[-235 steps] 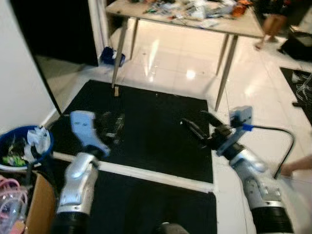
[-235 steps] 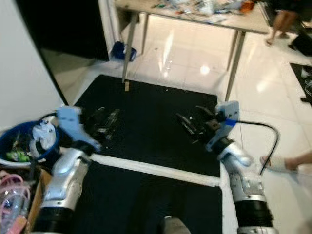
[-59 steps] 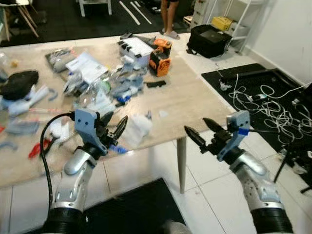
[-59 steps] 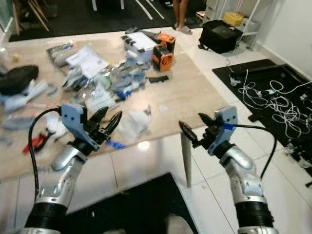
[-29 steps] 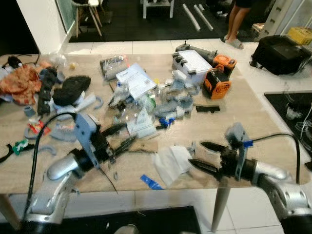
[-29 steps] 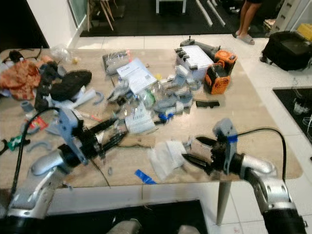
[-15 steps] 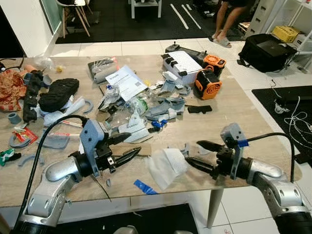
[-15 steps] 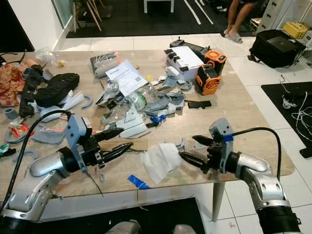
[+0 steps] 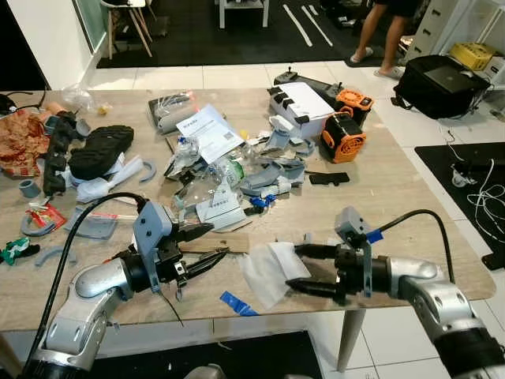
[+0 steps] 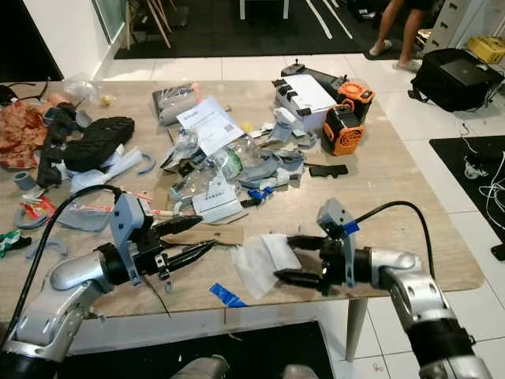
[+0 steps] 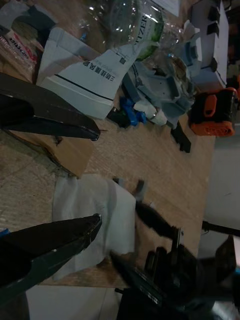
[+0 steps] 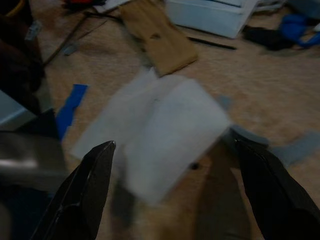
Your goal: Picking trash to rubbish bin
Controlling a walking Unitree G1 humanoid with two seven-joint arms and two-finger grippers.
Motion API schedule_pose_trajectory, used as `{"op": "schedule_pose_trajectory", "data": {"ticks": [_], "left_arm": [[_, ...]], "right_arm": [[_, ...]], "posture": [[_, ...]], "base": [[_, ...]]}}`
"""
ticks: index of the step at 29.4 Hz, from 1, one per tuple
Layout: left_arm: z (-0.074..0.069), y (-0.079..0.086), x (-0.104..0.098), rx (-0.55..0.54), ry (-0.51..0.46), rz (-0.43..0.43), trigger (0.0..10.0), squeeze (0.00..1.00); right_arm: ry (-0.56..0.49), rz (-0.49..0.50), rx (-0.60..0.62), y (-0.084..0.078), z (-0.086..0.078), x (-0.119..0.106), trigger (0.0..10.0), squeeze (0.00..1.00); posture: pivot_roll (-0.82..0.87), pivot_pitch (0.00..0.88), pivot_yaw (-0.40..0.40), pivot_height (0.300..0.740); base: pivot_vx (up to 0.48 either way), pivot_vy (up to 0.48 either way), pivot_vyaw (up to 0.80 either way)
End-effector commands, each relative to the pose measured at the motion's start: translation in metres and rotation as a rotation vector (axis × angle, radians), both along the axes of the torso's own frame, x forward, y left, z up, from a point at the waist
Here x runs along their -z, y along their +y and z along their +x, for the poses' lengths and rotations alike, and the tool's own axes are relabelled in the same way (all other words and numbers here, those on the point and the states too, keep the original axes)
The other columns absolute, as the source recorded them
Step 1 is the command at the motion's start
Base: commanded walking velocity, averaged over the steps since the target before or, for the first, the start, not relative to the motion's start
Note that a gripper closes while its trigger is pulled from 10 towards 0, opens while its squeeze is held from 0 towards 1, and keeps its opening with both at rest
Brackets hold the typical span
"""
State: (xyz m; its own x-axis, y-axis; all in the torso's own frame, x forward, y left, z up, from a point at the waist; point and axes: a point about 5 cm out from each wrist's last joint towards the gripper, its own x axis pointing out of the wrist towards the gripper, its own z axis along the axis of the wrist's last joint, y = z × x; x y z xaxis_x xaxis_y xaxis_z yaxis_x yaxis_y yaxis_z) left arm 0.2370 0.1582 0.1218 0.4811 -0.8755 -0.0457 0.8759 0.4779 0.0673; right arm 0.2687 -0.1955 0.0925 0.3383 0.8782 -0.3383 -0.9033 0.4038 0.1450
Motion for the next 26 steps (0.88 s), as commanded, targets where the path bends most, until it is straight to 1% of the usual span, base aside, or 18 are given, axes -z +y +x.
{"op": "schedule_pose_trajectory", "data": {"ticks": [1,3,4,5,7,9,15,20,23,24,26], "left_arm": [[-0.001,0.003,0.004,0.012,0.010,0.033,10.0,0.00],[-0.001,0.003,0.003,0.017,0.006,0.035,10.0,0.00],[-0.001,0.003,0.003,0.017,0.006,0.035,10.0,0.00],[-0.001,0.003,0.003,0.021,0.002,0.035,10.0,0.00],[0.000,0.003,0.002,0.021,0.001,0.035,10.0,0.00],[-0.001,0.001,-0.003,0.037,-0.009,0.029,10.0,0.00],[-0.001,0.000,-0.005,0.045,-0.010,0.031,10.0,0.00],[-0.002,-0.002,-0.007,0.055,-0.011,0.028,10.0,0.00],[-0.002,-0.003,-0.008,0.059,-0.013,0.025,10.0,0.00],[-0.002,-0.003,-0.008,0.059,-0.013,0.025,10.0,0.00],[-0.002,-0.004,-0.009,0.060,-0.013,0.024,10.0,0.00]], "right_arm": [[-0.010,-0.036,0.001,-0.004,0.001,0.001,10.0,0.00],[-0.030,-0.031,0.013,-0.006,0.007,-0.002,10.0,0.00],[-0.030,-0.031,0.013,-0.006,0.007,-0.002,10.0,0.00],[-0.056,-0.040,0.034,-0.009,0.013,-0.005,10.0,0.00],[-0.064,-0.043,0.042,-0.010,0.016,-0.006,10.0,0.00],[-0.107,-0.004,0.077,-0.012,0.027,-0.016,10.0,0.00],[-0.142,0.032,0.108,-0.015,0.035,-0.027,10.0,0.00],[-0.187,-0.002,0.148,-0.019,0.041,-0.027,10.0,0.00],[-0.211,-0.115,0.168,-0.018,0.045,-0.015,10.0,0.00],[-0.211,-0.115,0.168,-0.018,0.045,-0.015,10.0,0.00],[-0.212,-0.160,0.173,-0.017,0.047,-0.008,10.0,0.00]], "posture": [[-0.04,0.000,-0.020,0.740],[-0.03,0.000,-0.021,0.740],[-0.03,0.000,-0.021,0.740],[-0.03,0.000,-0.021,0.740],[-0.03,0.000,-0.021,0.740],[-0.03,0.000,-0.019,0.740],[-0.02,0.000,-0.017,0.740],[-0.03,0.000,-0.014,0.740],[-0.02,0.000,-0.014,0.740],[-0.02,0.000,-0.014,0.740],[-0.02,0.000,-0.013,0.740]], "base": [[0.000,0.000,0.00],[0.000,0.000,0.00],[0.000,0.000,0.00],[0.000,0.000,0.00],[0.000,0.000,0.00],[0.000,0.000,0.00],[0.000,0.000,0.00],[0.000,0.000,0.00],[0.000,0.000,0.00],[0.000,0.000,0.00],[0.000,0.000,0.00]]}}
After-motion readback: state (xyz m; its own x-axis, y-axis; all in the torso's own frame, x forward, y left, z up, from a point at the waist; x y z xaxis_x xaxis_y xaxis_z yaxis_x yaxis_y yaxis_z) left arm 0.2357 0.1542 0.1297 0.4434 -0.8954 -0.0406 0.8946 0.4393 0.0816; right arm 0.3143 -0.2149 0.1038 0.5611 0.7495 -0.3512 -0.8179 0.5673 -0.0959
